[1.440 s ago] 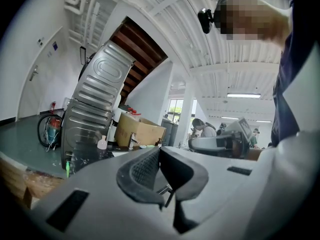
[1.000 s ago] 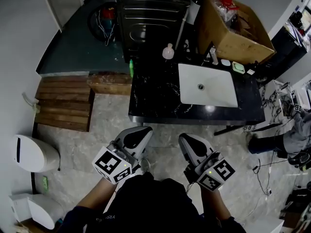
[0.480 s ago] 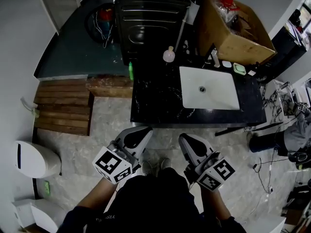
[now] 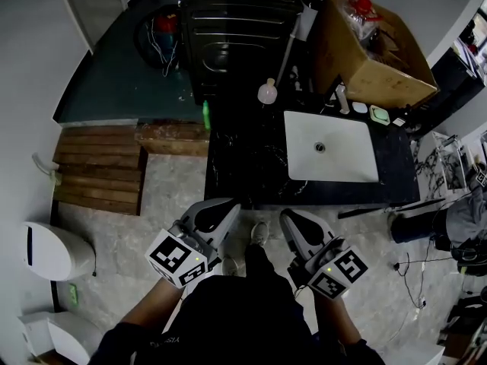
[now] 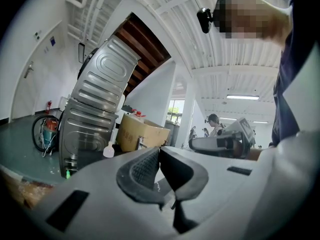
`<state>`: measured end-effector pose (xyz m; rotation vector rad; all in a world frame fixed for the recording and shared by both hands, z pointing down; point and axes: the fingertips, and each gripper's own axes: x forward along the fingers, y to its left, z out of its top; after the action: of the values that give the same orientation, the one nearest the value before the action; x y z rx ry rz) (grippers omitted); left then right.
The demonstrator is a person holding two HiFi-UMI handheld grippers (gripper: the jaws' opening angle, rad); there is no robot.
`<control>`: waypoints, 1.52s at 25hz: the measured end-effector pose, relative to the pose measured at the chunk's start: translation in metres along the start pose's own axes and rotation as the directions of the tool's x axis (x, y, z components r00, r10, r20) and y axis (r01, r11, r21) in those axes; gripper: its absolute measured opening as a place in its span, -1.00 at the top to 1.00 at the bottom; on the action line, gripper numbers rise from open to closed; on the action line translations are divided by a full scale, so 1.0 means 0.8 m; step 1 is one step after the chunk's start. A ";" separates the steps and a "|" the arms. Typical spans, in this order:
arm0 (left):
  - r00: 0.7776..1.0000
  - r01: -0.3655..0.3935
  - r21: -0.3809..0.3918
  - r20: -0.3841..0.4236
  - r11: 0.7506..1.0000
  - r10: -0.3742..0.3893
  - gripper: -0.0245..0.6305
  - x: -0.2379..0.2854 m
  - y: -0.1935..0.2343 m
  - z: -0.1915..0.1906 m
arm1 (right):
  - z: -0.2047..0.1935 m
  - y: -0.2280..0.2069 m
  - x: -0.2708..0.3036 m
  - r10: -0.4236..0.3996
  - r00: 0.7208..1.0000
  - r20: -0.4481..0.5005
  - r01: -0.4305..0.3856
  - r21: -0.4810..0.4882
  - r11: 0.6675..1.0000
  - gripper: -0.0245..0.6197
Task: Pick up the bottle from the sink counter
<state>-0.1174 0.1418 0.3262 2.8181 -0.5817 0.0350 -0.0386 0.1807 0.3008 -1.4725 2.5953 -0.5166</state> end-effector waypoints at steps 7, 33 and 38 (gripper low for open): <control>1.000 -0.015 -0.004 -0.012 1.000 0.015 0.90 0.033 0.026 0.004 | 0.008 -0.036 0.026 0.020 1.000 -0.007 -0.020 0.014 1.000 0.86; 0.988 -0.141 -0.043 -0.067 0.989 0.138 0.90 0.205 0.129 0.010 | 0.041 -0.215 0.104 0.126 0.989 -0.083 -0.119 0.086 0.989 0.86; 0.983 -0.170 -0.041 -0.082 0.985 0.166 0.90 0.236 0.141 0.005 | 0.043 -0.247 0.110 0.155 0.984 -0.089 -0.146 0.100 0.984 0.86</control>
<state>0.0121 -0.0317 0.3652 2.7003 -0.7896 0.1606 0.0846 0.0047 0.3430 -1.2407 2.6875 -0.6960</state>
